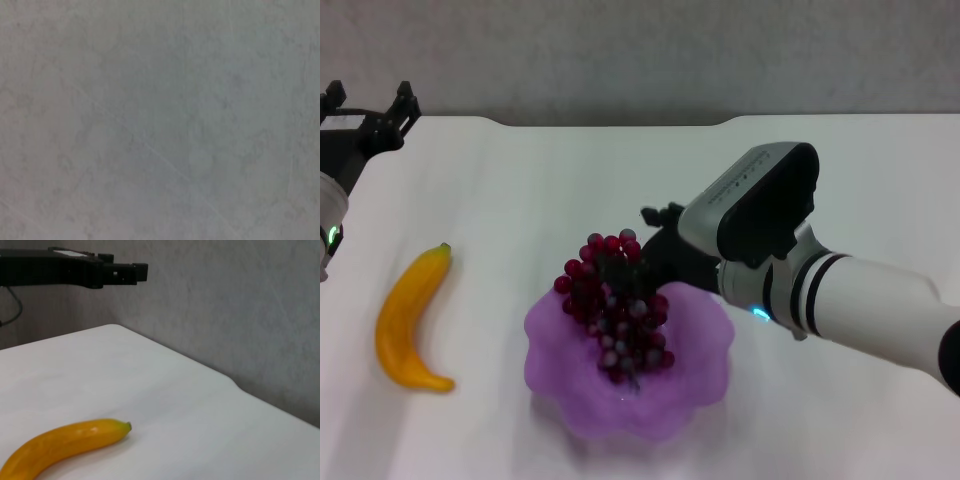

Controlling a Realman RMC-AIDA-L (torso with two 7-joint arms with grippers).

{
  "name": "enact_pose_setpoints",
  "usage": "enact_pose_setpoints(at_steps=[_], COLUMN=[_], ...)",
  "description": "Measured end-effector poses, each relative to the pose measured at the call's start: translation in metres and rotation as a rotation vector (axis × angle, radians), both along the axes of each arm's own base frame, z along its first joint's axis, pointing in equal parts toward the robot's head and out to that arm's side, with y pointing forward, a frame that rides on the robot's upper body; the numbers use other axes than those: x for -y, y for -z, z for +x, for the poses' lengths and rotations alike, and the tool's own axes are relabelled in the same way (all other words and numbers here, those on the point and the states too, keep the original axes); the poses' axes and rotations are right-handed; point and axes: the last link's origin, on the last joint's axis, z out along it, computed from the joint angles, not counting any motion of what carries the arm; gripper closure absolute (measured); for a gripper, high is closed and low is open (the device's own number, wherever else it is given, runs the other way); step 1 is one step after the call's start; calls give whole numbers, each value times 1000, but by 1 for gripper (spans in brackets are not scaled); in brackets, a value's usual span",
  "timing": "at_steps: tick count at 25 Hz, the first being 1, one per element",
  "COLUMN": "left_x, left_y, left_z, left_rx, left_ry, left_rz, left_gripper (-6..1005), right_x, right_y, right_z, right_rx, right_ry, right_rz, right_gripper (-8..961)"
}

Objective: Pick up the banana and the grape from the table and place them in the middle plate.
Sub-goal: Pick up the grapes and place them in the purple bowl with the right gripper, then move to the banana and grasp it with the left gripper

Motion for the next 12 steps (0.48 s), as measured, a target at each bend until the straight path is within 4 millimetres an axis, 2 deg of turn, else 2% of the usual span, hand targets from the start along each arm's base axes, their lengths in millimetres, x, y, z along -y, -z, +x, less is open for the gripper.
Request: enact_pose_setpoints(at_steps=[3, 10, 12], left_x=[0, 0, 0], left_y=[0, 1, 1], left_z=[-1, -2, -2], left_rx=[-1, -3, -3], left_ry=[-2, -5, -6], left_rz=[-1, -2, -2], left_gripper=[168, 168, 168], right_x=[-7, -36, -39], right_y=[-9, -55, -62], right_z=[0, 7, 8], right_rx=[-27, -141, -153], right_ry=[3, 74, 80], right_rz=[55, 249, 273], right_gripper=[157, 160, 159])
